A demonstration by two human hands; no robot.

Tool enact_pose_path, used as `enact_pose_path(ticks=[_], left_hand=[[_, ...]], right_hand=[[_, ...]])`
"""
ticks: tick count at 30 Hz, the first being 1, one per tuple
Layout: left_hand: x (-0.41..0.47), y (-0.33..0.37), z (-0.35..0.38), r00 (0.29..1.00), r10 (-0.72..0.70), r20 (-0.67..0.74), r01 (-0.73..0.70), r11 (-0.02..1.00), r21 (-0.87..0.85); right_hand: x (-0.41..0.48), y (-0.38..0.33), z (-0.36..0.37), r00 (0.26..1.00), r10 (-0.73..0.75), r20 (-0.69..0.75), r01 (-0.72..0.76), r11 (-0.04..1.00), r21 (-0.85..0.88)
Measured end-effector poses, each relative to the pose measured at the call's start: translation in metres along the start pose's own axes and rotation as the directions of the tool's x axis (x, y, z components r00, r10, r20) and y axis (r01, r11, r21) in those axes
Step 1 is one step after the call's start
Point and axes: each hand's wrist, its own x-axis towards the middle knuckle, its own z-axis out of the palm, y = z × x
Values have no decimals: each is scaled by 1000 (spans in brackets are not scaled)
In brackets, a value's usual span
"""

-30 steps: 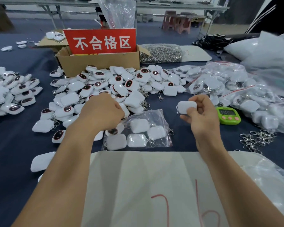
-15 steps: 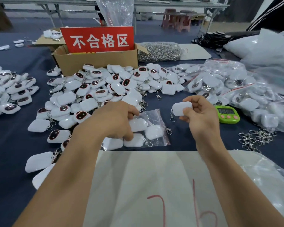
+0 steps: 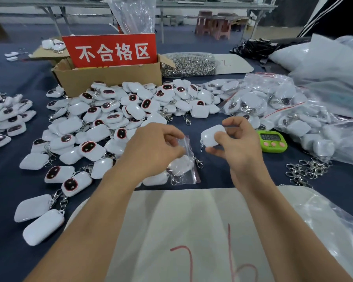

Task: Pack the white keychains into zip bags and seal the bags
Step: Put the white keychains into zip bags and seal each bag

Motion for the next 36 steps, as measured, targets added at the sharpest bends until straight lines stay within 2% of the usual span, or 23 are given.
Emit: enact_pose_path(ticks=[2, 5, 7, 10, 13, 16, 21, 26, 29, 33, 36], left_hand=[[-1, 7, 9, 994, 20, -105, -39, 982, -186], [-6, 17, 23, 995, 12, -96, -50, 911, -408], [-7, 20, 28, 994, 28, -101, -71, 885, -461], [-9, 21, 32, 973, 6, -232, -114, 882, -457], [-15, 25, 38, 912, 58, -405, -175, 950, -259], [-20, 26, 44, 919, 157, -361, -233, 956, -179], [-16, 25, 40, 925, -25, -380, -156, 885, -438], [-12, 24, 38, 954, -79, -291, -118, 790, -601], [-12, 23, 41, 956, -78, -284, -114, 790, -602], [-13, 24, 40, 970, -47, -237, -105, 802, -588], [-15, 26, 40, 975, -14, -223, -122, 803, -584]], right_hand=[[-3, -3, 0, 998, 23, 57, -26, 998, 65], [-7, -7, -1, 977, 31, 211, -62, 988, 141], [-8, -9, -2, 968, 28, 249, -62, 989, 131], [-10, -10, 2, 986, 32, 163, -44, 996, 76], [-15, -7, 13, 982, 101, 162, -115, 990, 77], [-17, -7, 18, 974, 112, 197, -135, 985, 108], [-16, -11, 11, 959, 99, 267, -164, 958, 237], [-16, -16, 9, 965, 115, 236, -164, 966, 201], [-16, -15, 9, 965, 109, 240, -159, 967, 199], [-18, -15, 8, 937, 62, 345, -140, 968, 207], [-18, -15, 7, 946, 72, 317, -127, 979, 158]])
